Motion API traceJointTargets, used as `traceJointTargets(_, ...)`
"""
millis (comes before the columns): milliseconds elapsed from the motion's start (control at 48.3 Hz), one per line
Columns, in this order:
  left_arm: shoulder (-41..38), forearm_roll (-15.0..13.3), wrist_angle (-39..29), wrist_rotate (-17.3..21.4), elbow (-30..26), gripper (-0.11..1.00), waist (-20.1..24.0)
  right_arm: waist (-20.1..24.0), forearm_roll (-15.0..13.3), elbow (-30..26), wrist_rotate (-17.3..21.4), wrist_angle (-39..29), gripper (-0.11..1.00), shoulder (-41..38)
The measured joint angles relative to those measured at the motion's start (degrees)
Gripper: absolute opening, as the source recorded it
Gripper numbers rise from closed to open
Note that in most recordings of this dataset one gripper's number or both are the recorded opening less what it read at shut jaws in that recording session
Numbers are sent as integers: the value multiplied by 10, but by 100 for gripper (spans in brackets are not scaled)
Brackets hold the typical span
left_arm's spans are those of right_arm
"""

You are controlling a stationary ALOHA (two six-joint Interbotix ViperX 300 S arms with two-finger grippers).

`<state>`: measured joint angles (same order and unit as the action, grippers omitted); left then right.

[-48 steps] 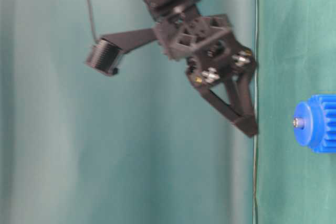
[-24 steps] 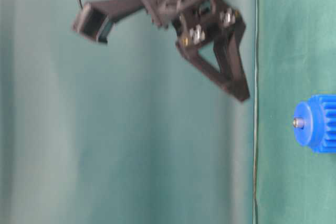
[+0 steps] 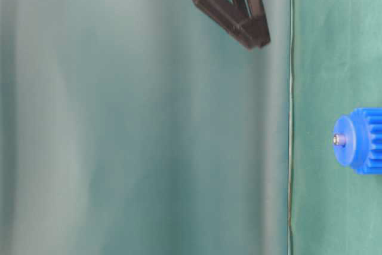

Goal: Insert the shaft placed at a random location into the center hole of the small gear at another random location.

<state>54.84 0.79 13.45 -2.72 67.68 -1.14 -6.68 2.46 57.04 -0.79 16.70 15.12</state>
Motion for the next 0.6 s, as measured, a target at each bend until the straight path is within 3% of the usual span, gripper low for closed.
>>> traceJointTargets(601, 0, 0, 3, 0, 1, 0, 1, -1, 0, 9, -1, 1, 89, 11)
